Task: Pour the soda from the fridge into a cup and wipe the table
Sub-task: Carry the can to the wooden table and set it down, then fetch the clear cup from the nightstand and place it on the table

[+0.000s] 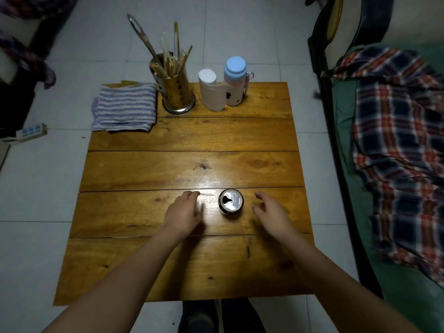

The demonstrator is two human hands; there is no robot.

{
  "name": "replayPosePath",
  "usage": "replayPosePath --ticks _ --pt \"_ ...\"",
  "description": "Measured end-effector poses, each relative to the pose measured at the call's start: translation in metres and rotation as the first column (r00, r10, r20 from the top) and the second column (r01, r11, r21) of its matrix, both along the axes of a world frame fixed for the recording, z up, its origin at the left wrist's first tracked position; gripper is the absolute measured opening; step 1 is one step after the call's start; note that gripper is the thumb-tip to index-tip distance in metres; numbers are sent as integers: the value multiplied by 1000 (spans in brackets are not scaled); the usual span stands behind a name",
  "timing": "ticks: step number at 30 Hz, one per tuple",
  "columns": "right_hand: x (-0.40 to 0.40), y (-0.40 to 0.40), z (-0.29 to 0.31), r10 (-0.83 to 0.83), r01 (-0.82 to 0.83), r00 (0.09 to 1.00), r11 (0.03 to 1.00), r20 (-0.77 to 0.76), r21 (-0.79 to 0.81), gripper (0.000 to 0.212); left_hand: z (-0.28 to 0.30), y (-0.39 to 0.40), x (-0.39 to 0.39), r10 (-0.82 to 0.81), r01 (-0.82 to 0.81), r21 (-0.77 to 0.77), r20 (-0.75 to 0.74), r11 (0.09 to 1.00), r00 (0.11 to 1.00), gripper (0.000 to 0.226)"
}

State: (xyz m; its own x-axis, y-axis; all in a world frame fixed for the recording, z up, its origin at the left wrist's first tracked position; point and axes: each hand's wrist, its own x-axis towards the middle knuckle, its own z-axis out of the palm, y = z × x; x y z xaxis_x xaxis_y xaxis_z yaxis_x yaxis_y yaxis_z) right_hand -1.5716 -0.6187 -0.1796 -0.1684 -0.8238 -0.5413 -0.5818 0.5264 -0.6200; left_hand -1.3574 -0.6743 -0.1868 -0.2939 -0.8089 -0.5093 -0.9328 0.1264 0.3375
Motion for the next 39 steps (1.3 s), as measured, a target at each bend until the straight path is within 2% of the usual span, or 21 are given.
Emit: replayPosePath --ticks 3,6,9,14,20,27,34,39 --pt "1 -8 40 238 -257 955 962 -175 -95 50 33 -5 15 -29 36 -109 69 993 997 54" --pt "8 -19 79 431 -513 820 845 -376 -152 53 71 -7 28 -33 60 -233 119 971 992 56" --pt "20 -26 109 493 -654 706 729 -508 -201 55 109 -1 43 -18 74 -379 150 923 989 55" --pt "47 -36 141 537 -790 590 538 -602 -295 55 154 25 78 78 40 -529 199 848 977 52" --pt "103 -37 168 583 -881 472 348 -661 -322 52 180 75 123 270 -95 -605 205 790 941 48" --pt "182 -14 176 646 -956 279 118 -710 -269 53 181 149 182 467 -293 -580 174 760 867 47" --pt "270 30 170 694 -973 132 -47 -708 -227 55 178 225 241 620 -453 -548 160 703 768 51" --pt "330 73 168 720 -965 60 -134 -691 -224 55 173 285 288 705 -545 -523 164 655 690 50"
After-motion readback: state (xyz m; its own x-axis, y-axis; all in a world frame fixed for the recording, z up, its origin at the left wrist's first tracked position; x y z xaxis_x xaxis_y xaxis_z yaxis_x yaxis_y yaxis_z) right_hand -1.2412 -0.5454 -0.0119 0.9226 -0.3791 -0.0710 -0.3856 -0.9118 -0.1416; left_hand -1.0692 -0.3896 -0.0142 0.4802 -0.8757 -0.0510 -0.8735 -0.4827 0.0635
